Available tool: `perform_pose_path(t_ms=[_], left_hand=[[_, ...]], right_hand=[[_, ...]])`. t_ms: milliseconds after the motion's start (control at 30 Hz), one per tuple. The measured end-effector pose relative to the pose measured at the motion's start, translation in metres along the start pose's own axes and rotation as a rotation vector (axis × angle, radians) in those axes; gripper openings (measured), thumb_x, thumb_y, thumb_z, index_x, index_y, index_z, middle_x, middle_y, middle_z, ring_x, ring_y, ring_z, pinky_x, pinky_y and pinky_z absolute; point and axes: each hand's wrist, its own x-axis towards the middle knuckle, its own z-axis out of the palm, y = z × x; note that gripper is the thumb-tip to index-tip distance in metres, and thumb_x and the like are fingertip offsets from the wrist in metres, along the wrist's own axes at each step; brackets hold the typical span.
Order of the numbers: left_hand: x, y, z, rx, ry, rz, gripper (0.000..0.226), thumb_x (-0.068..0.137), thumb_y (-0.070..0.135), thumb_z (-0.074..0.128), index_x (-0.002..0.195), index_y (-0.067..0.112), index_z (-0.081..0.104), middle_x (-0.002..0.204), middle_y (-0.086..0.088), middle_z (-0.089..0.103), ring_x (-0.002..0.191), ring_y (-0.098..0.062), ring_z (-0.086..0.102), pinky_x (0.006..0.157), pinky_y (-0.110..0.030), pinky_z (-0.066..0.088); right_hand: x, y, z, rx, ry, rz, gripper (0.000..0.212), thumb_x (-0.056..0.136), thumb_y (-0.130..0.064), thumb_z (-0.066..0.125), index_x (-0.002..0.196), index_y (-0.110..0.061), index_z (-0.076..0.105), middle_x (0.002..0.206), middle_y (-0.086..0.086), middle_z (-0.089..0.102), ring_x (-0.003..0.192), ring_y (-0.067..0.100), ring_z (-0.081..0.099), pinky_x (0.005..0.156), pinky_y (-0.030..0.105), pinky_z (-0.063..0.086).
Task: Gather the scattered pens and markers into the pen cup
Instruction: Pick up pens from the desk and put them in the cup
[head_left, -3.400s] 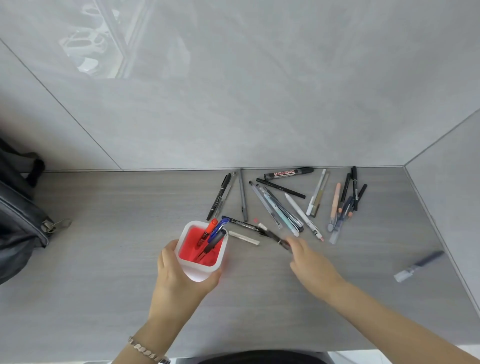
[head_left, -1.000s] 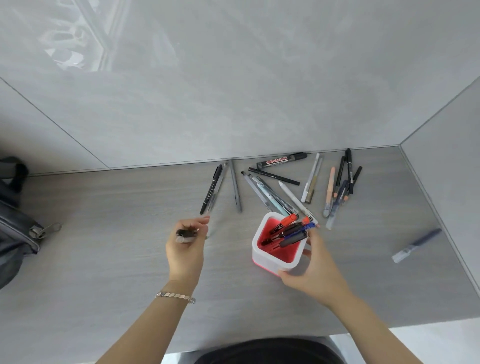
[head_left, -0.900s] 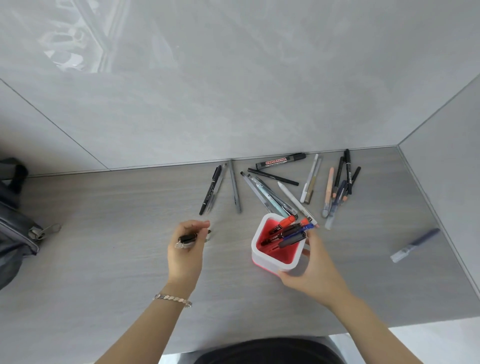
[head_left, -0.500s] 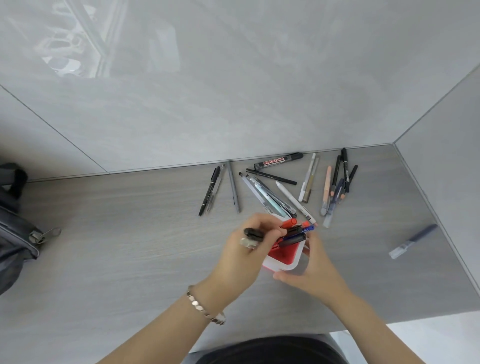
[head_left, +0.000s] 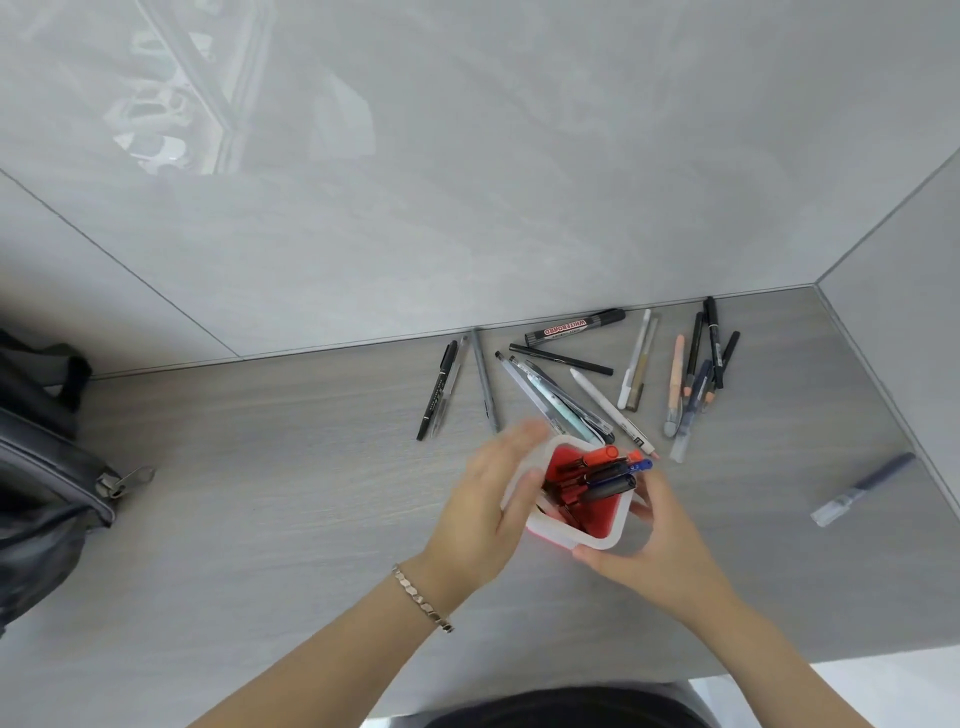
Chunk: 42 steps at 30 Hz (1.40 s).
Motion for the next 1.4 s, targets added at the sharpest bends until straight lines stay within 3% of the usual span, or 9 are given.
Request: perform_pose_path(t_ms=[67,133,300,633,700,800,1000,1200,1400], left_hand=[[0.014,-0.017,-0.012,0.053,0.181,-0.15,0.035,0.091,0.019,0.047,0.126,0.016,0.045,0.127,0.005,0.048,0.121,-0.011,0.042,0.1,-0.006,0.026],[0.038,-0.045,-0.025,0.199,0.259,-0.4,0.039,0.087,0.014,0.055,0.125,0.007,0.045,0.127,-0.01,0.049,0.118,-0.025,0.045,0.099,-0.022,0.033],[0.079,-0.094,-0.046,0.372,0.124,-0.74,0.04,0.083,0.026,0.059,0.114,0.004,0.046,0.117,-0.018,0.053,0.11,-0.036,0.047,0.087,-0.041,0.042],[0.097,-0.086,-0.044,0.478,-0.02,-0.702,0.015,0.092,0.007,0.034,0.1,0.001,0.046,0.094,-0.025,0.058,0.087,-0.038,0.055,0.072,-0.039,0.042],[0.087,-0.071,-0.046,0.275,0.091,-0.645,0.013,0.095,0.017,0.036,0.084,0.011,0.04,0.067,-0.012,0.048,0.065,-0.028,0.046,0.058,-0.038,0.038],[0.068,-0.036,-0.047,-0.274,0.222,-0.517,0.019,0.095,0.029,0.037,0.078,0.026,0.046,0.059,0.002,0.034,0.054,-0.016,0.033,0.048,-0.025,0.031],[0.049,0.025,-0.033,-0.943,0.203,-0.311,0.024,0.094,0.012,0.038,0.087,0.027,0.055,0.066,0.007,0.06,0.071,-0.011,0.052,0.069,-0.019,0.043],[0.056,0.048,0.0,-0.737,0.117,-0.251,0.024,0.087,-0.006,0.048,0.083,0.016,0.057,0.078,0.01,0.074,0.084,-0.005,0.067,0.069,-0.014,0.052],[0.057,0.043,0.014,-0.439,0.036,-0.217,0.046,0.08,-0.005,0.059,0.094,0.038,0.054,0.089,0.013,0.07,0.09,-0.005,0.065,0.081,-0.02,0.053]], right_hand=[[0.002,-0.004,0.0,0.011,0.008,0.002,0.075,0.06,-0.02,0.086,0.11,-0.051,0.039,0.11,-0.034,0.051,0.1,-0.023,0.047,0.072,0.003,0.043],[0.006,-0.007,0.0,0.008,0.01,-0.009,0.075,0.06,-0.018,0.085,0.108,-0.052,0.039,0.106,-0.038,0.054,0.1,-0.025,0.047,0.072,0.0,0.044],[0.02,-0.015,-0.003,-0.004,-0.017,-0.032,0.073,0.062,-0.006,0.083,0.103,-0.048,0.041,0.096,-0.052,0.051,0.095,-0.026,0.049,0.071,-0.009,0.037],[0.025,-0.017,-0.006,-0.019,-0.028,-0.018,0.072,0.06,-0.012,0.084,0.103,-0.05,0.04,0.101,-0.043,0.054,0.1,-0.023,0.048,0.076,-0.009,0.034],[0.025,-0.017,-0.006,-0.011,-0.026,-0.01,0.071,0.062,-0.012,0.083,0.103,-0.049,0.04,0.101,-0.034,0.055,0.098,-0.025,0.047,0.075,-0.009,0.035],[0.025,-0.018,-0.005,-0.005,-0.035,0.0,0.069,0.063,-0.012,0.083,0.102,-0.048,0.039,0.103,-0.031,0.052,0.096,-0.029,0.045,0.072,-0.01,0.034],[0.025,-0.021,-0.006,0.001,-0.055,-0.009,0.073,0.064,-0.012,0.083,0.101,-0.051,0.034,0.104,-0.035,0.047,0.091,-0.033,0.044,0.066,-0.012,0.034],[0.024,-0.019,-0.005,0.006,-0.04,-0.04,0.076,0.065,-0.011,0.082,0.103,-0.054,0.033,0.11,-0.031,0.048,0.096,-0.03,0.044,0.07,-0.01,0.036],[0.026,-0.014,-0.004,0.002,-0.036,-0.036,0.074,0.064,-0.013,0.082,0.104,-0.052,0.033,0.108,-0.032,0.048,0.098,-0.028,0.044,0.072,-0.008,0.038]])
